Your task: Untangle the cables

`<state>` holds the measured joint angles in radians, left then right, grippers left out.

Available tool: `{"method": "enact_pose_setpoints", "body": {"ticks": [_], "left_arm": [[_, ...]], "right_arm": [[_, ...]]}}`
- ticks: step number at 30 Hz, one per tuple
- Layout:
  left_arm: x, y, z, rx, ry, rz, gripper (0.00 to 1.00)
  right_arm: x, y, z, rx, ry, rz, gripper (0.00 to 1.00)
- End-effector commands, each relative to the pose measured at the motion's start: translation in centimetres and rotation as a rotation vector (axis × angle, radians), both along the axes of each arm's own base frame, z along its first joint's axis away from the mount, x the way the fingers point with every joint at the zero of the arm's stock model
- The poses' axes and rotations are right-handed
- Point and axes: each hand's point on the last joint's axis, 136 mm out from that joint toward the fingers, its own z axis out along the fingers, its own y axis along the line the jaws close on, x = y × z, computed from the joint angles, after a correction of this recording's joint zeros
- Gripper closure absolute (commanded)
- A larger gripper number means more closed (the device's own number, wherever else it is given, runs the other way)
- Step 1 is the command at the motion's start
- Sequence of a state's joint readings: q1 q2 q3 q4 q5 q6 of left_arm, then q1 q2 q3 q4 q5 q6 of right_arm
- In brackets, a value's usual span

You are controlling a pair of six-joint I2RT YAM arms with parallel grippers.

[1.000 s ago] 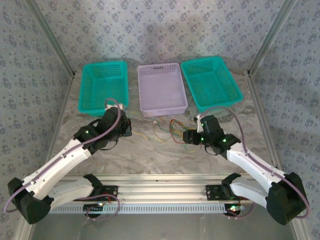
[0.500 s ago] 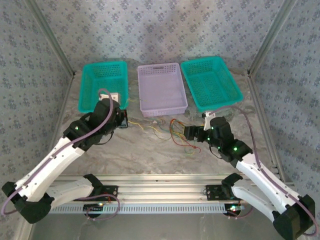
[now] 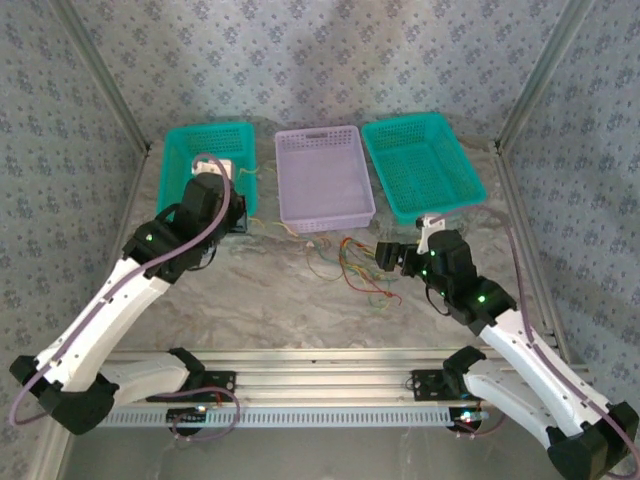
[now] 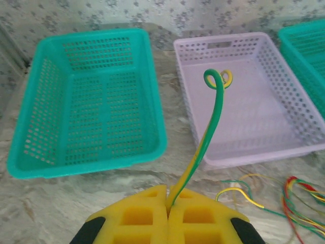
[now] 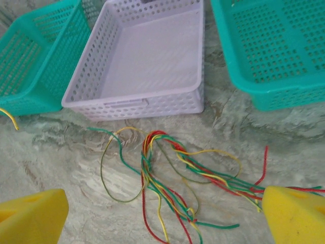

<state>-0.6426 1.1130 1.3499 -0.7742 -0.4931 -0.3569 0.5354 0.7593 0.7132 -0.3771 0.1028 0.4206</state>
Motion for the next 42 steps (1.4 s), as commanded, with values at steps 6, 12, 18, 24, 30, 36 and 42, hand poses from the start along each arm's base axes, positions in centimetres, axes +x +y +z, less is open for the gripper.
{"method": "enact_pose_setpoints", "body": {"ticks": [6,12,18,24,30,36,42], "left_arm": [[3.1,5.8,1.2,0.011,-0.048,0.163,1.0],[5.6,8.3,1.7,0.002,-0.086,0.269,1.0],[9.1,11.0,0.9,0.038,-0.092,0.391,1.0],[13.0,13.0,-2.2,0.054,-0.025,0.463,1.0],[16.0,14.3,-6.0,0.065,0.053,0.487,1.0],[18.6,13.5,-10.4,0.076,0.155,0.457,1.0],[19.7,12.6,-14.8,0.041,0.249,0.443,1.0]], "right_arm": [[-1.5,-2.3,2.8,-0.116,-0.015,-0.023,0.0],[-2.1,-1.7,2.1,-0.102,-0.001,0.017,0.0],[-2.5,-1.4,1.9,-0.111,0.004,0.042,0.0],[-3.2,-1.4,1.6,-0.124,0.016,0.057,0.0],[-4.0,-1.7,1.1,-0.123,0.022,0.06,0.0],[-4.5,-2.0,0.6,-0.137,0.035,0.06,0.0],[-4.8,-2.3,0.5,-0.149,0.038,0.055,0.0]]}}
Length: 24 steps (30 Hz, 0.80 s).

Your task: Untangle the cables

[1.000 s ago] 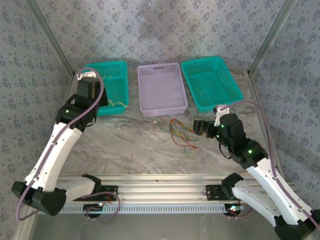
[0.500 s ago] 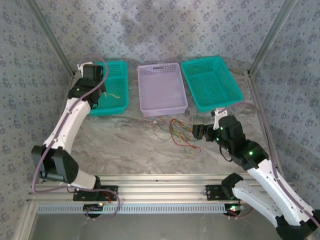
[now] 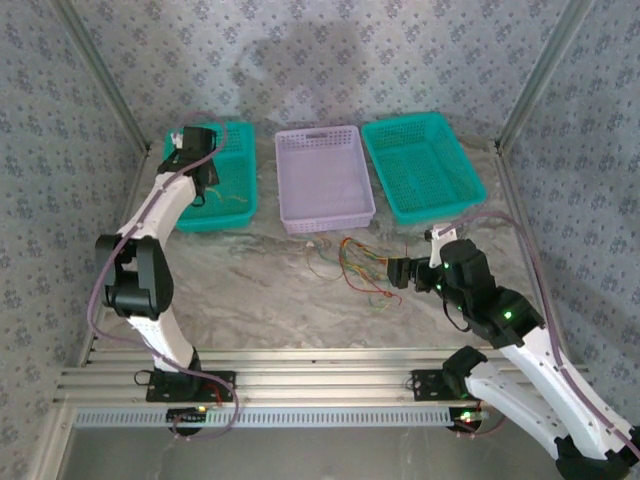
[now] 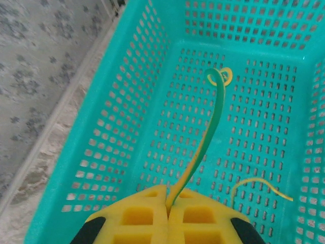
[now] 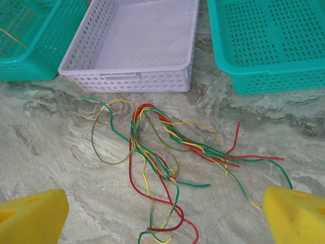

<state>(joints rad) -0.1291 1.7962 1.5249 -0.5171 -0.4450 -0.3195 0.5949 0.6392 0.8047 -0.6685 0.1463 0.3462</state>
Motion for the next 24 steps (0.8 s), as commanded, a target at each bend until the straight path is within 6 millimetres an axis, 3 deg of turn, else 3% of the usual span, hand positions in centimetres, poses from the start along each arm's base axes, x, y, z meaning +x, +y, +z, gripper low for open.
{"method": "enact_pose_setpoints", "body": {"ticks": [1,5,10,24], "left_arm": [[1.1,-0.9,-0.7,-0.06,-0.007,-0.002,0.99],[1.4,-1.7,-2.2,-0.106,0.021,-0.023,0.85],[1.4,-2.4,-2.2,-0.139,0.024,-0.035,0.69],[0.8,-4.2,3.6,-0.126,-0.033,-0.105,0.32]], "right_arm": [[-0.5,-0.6,-0.6,-0.032,0.007,-0.007,0.0],[-0.6,-0.7,-0.6,-0.036,0.007,-0.007,0.0],[-0.6,-0.7,-0.7,-0.038,0.005,-0.008,0.0],[-0.6,-0.4,-0.9,-0.026,0.009,-0.005,0.0]]}}
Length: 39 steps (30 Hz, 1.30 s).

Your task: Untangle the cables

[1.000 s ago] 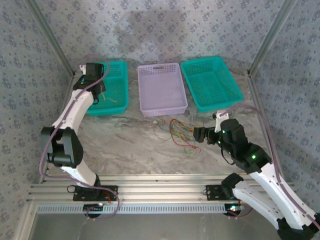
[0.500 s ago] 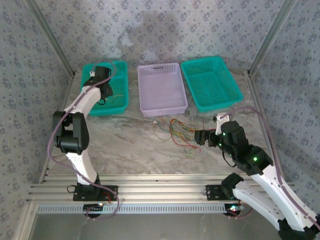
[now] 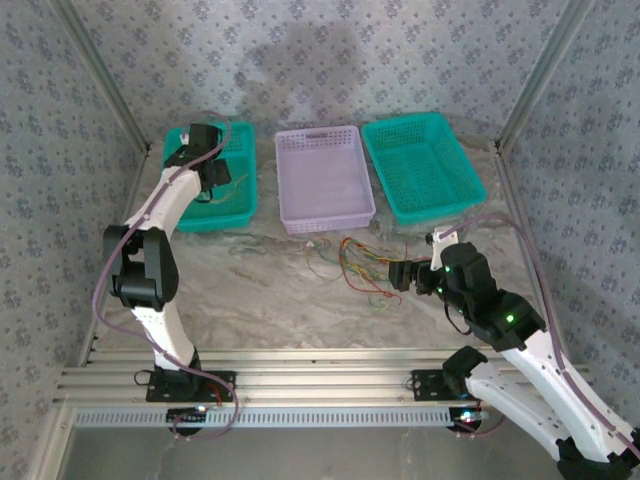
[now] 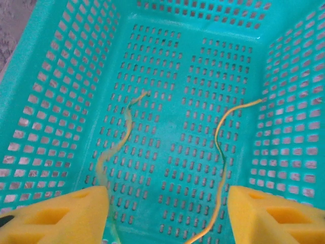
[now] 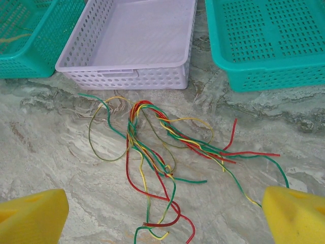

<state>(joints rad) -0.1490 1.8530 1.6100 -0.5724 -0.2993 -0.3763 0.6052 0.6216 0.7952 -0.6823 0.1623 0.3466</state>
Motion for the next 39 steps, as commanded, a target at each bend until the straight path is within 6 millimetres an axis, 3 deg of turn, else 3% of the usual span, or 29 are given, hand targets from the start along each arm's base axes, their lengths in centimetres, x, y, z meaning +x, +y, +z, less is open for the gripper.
{"method": "enact_pose_setpoints", "body": {"ticks": [1,5,9,14,17,21,26,32,39], "left_arm": [[-0.4,-0.8,4.5,0.025,-0.062,-0.033,0.3],[-0.8,-1.1,5.8,0.042,-0.071,-0.041,0.21],[-1.9,-2.2,8.1,0.025,-0.098,-0.063,0.16],[-5.3,-6.1,11.1,-0.014,-0.137,-0.144,0.11],[-7.9,-8.9,11.7,-0.053,-0.148,-0.203,0.09],[-11.6,-13.0,10.4,-0.111,-0.135,-0.293,0.09],[-15.5,-16.7,6.4,-0.22,-0.076,-0.359,0.09],[-18.5,-18.9,2.1,-0.244,-0.011,-0.394,0.09],[-19.9,-20.2,-1.0,-0.26,0.045,-0.414,0.09]], "right_arm": [[-0.2,-0.2,-0.5,-0.014,0.008,-0.003,0.0],[-0.2,-0.1,-0.4,-0.014,0.005,0.0,0.0],[0.0,0.1,-1.5,-0.031,0.05,-0.004,0.0],[-0.3,1.9,-5.2,-0.067,0.247,0.05,0.0],[0.1,2.6,-7.1,-0.065,0.327,0.037,0.0],[0.9,3.5,-8.7,-0.006,0.399,0.026,0.0],[1.7,4.2,-10.9,0.031,0.48,0.019,0.05],[3.0,4.3,-13.4,0.021,0.527,-0.011,0.16],[3.6,4.2,-16.0,-0.027,0.586,-0.036,0.29]]}}
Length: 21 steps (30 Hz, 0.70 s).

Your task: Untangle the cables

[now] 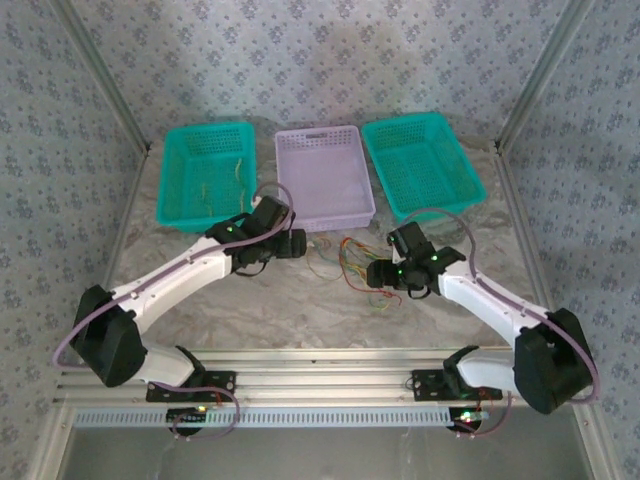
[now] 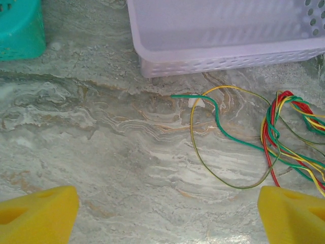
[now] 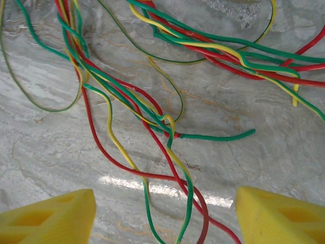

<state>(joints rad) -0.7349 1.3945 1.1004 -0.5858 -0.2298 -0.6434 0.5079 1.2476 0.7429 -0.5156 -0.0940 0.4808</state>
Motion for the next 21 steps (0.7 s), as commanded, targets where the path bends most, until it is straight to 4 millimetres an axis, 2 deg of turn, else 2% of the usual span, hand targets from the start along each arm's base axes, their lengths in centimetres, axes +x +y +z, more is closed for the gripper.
{"method": "enact_pose_setpoints", "body": {"ticks": [1,7,14,20,21], "left_arm": [[-0.1,-1.4,0.4,-0.076,-0.015,0.004,0.09],[-0.8,-4.0,-1.3,-0.112,0.025,-0.036,0.09],[-1.6,-7.3,-3.4,-0.172,0.091,-0.074,0.09],[-1.9,-9.5,-4.7,-0.188,0.12,-0.097,0.1],[-2.0,-9.8,-5.0,-0.188,0.125,-0.101,0.1]], "right_arm": [[0.3,0.0,-1.0,-0.006,0.016,-0.011,0.31],[0.7,0.8,-2.3,0.008,0.046,0.003,0.43],[1.0,1.7,-2.4,0.024,0.059,0.037,0.78],[0.8,2.9,-1.2,0.023,0.019,0.11,1.0],[0.7,3.2,-0.9,0.021,0.003,0.131,1.0]]}}
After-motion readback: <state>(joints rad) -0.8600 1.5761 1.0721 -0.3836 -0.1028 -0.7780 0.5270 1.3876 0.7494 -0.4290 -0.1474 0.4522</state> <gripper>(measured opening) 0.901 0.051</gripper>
